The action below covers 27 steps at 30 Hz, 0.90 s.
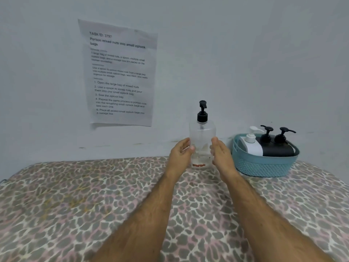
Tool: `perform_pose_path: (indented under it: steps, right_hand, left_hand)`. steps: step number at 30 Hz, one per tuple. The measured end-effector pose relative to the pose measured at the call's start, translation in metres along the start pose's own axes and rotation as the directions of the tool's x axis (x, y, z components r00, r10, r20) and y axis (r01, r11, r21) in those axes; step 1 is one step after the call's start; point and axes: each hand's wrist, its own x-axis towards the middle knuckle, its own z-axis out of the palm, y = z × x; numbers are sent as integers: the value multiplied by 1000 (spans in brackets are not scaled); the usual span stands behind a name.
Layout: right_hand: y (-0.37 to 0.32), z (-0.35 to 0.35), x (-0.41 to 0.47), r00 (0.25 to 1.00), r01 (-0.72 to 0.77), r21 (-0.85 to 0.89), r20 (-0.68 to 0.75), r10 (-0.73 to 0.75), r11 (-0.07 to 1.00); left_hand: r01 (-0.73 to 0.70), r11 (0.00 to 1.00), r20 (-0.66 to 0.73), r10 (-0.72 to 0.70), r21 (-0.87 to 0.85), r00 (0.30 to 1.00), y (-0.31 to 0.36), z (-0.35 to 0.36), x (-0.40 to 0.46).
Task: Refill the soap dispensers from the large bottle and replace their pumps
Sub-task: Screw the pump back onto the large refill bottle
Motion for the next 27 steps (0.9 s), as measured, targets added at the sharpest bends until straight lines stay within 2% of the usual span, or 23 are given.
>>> perform_pose_path:
  steps: [7,17,23,26,27]
  right_hand:
    - [16,-15,27,999,-5,15,-32,6,1000]
    - [38,-16,35,999,1,2,-54,-1,1000]
    - [39,-14,21,999,-39,-155,-36,34,987]
    - [41,-9,4,993,-39,-243,-114,11,969]
    - [37,-5,-6,984,-42,-288,-179,-10,957]
  left_hand:
    - [71,997,35,-71,12,997,-21,22,32]
    - [59,998,121,-63,37,991,-33,28,37]
    - [90,987,125,-107,134,986,-34,15,23]
    - [69,979,98,-89,192,991,-36,-1,8]
    - [46,966,81,-68,256,994,-34,-6,1]
